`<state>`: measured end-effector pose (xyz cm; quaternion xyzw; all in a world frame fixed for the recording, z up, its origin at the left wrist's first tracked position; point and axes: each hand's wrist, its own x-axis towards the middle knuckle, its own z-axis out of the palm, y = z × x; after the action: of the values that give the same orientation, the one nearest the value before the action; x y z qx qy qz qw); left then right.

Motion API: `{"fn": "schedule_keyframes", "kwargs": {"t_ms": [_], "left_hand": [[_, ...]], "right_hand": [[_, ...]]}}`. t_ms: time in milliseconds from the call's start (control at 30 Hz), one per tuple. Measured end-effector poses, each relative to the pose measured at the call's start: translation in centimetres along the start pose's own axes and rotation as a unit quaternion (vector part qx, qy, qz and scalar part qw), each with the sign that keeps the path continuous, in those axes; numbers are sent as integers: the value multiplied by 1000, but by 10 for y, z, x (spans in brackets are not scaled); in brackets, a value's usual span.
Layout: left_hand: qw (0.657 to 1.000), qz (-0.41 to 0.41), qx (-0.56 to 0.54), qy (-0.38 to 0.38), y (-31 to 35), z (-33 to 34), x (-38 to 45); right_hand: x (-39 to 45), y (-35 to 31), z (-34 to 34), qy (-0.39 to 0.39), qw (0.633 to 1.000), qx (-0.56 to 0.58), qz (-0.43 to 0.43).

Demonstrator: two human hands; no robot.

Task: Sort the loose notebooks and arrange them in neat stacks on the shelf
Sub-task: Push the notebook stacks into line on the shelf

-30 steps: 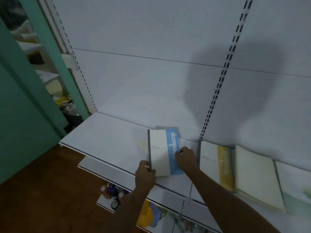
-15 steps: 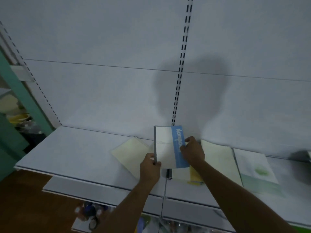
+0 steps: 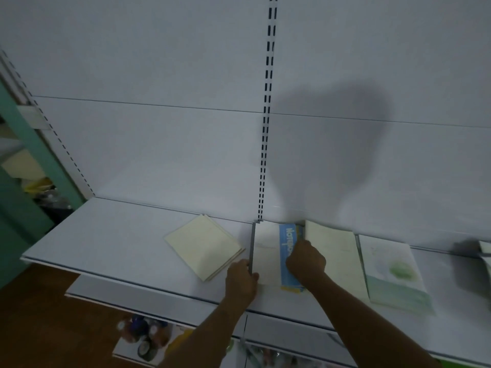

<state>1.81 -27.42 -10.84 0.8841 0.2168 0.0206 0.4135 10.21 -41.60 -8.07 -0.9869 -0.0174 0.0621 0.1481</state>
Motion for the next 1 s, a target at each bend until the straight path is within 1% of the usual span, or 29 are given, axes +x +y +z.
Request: {"fn": "schedule_keyframes", "kwargs": {"t_ms": [167, 367, 467, 567, 633, 733, 833, 933, 1000], "left_hand": [[999, 2, 36, -16, 0, 9, -6], [999, -14, 46, 4, 2, 13, -11], [998, -25, 57, 8, 1, 13, -15], [998, -32, 43, 13, -2, 11, -17], [998, -38, 34, 35, -5, 3, -17], [993, -38, 31, 104, -18, -19, -11], [983, -94, 10, 156, -37, -47, -1], [972, -186, 5, 145, -54, -68, 11], [970, -212, 15, 117, -63, -73, 17]], "right_hand": [[-6, -6, 4, -32, 999, -36, -25], [-9, -5, 9, -57, 990, -101, -75], [-8, -6, 11, -48, 985, -133, -101], [-10, -11, 15, -34, 979, -168, -113], [-11, -14, 17, -35, 977, -176, -113], [-10, -18, 19, -38, 979, -169, -108], [-9, -27, 17, -15, 984, -139, -112], [-9, -42, 18, -4, 984, -102, -146], [-11, -53, 21, -2, 982, -97, -161]]}}
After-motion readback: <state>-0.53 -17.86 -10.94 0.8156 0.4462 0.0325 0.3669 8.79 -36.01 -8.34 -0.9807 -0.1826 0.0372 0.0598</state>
